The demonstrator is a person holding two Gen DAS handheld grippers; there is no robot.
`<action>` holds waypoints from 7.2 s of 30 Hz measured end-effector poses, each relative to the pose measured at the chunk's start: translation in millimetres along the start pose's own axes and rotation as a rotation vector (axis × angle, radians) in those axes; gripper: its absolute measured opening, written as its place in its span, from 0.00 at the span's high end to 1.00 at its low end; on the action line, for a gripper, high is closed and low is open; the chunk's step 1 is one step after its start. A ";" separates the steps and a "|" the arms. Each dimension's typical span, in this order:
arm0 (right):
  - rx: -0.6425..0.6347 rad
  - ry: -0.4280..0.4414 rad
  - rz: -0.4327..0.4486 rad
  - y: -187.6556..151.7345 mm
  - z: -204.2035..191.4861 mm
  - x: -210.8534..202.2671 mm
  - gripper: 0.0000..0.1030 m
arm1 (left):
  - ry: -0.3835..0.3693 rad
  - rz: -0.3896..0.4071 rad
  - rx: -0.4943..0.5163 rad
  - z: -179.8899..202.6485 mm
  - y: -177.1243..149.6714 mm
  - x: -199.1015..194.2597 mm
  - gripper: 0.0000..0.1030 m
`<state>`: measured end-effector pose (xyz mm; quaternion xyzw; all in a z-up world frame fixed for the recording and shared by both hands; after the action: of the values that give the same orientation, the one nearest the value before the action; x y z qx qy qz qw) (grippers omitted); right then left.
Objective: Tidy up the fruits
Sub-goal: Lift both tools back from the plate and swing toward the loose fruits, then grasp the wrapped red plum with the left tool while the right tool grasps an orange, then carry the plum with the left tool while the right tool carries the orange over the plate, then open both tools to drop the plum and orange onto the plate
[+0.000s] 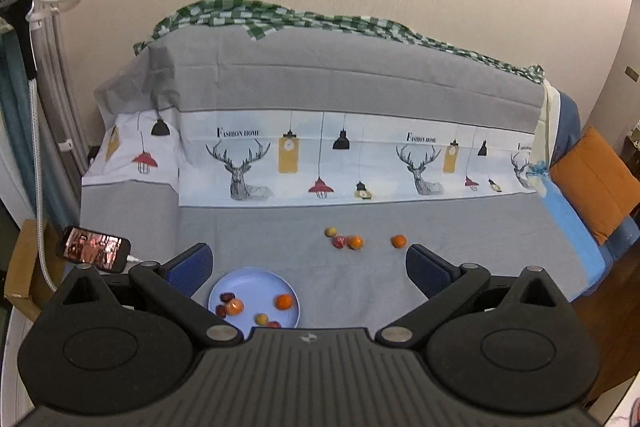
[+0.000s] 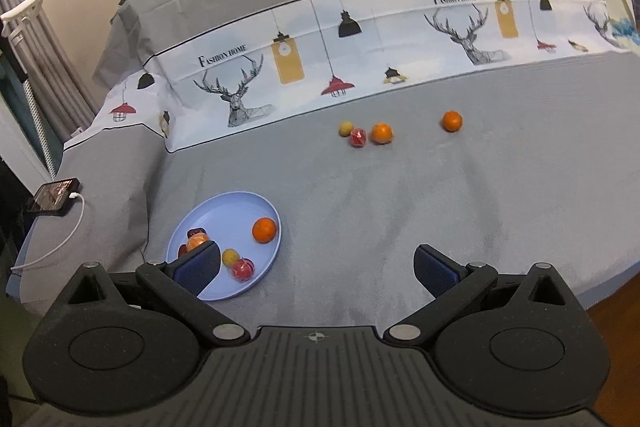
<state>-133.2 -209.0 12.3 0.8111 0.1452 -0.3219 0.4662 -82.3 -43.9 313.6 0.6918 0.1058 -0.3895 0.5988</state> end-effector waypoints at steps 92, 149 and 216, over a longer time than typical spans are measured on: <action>-0.177 0.155 -0.003 -18.9 2.9 57.4 0.65 | 0.227 -0.315 0.053 -32.9 -161.4 288.8 0.72; -0.374 0.217 -0.089 -38.8 -83.6 75.5 0.65 | 0.240 -0.321 -0.082 -107.1 -187.5 268.6 0.72; -0.335 0.197 -0.247 -14.5 -91.4 180.0 0.05 | 0.281 -0.383 0.052 -109.4 -182.4 368.7 0.00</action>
<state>29.5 -135.3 -82.9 0.7262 0.3394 -0.2671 0.5349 99.6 -14.7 -70.2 0.7218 0.3073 -0.3986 0.4751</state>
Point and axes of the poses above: each gripper's, at about its wrist camera, not at the fingertips, and x roughly the way its jaws point, z to its right, y to its top, the point moved 1 cm from there along x, roughly the way its jaws point, and after that the axes turned 7 degrees about y, right-handed, at the moved point
